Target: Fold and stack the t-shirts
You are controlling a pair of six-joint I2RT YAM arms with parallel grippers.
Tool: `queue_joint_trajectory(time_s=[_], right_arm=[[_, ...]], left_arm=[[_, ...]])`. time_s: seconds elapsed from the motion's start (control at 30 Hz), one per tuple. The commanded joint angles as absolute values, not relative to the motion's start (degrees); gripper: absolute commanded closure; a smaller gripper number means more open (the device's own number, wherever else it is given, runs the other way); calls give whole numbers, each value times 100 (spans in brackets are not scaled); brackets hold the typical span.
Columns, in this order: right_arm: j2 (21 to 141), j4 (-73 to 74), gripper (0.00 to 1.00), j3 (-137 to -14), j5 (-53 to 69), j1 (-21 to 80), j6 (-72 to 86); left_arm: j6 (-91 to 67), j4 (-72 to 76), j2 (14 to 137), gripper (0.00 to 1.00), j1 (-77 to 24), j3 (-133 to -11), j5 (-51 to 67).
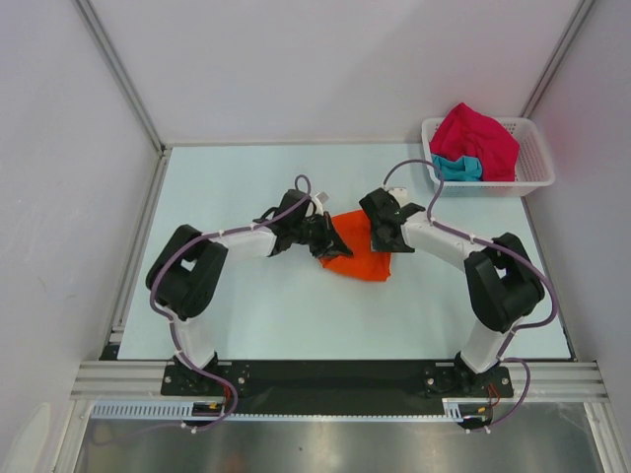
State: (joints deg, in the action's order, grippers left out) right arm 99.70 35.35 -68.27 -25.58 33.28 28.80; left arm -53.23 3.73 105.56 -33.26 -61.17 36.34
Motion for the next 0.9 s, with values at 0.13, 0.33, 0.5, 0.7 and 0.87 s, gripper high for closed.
queue_joint_trajectory(time_s=[0.13,0.33,0.5,0.7,0.87], right_arm=[[9641,3524,35,-6925,-2681,3419,2936],[9948,3612,35,-7426,-2733,3410,2743],[10379,3805,35,-8374,-2812,3410,2427],[11021,3929,35,-9280,-2673,3410,2285],[11486,3876,35,-9527,-2496,3489,2320]], left_arm=[[-5115,510,10371,81,-3401,-5968,3797],[-4861,98,10134,50,-3401,-6064,3683],[-4641,-255,9853,49,-3401,-5802,3639],[-4658,-220,9458,49,-3410,-5222,3472],[-4649,-237,9317,49,-3419,-5045,3323]])
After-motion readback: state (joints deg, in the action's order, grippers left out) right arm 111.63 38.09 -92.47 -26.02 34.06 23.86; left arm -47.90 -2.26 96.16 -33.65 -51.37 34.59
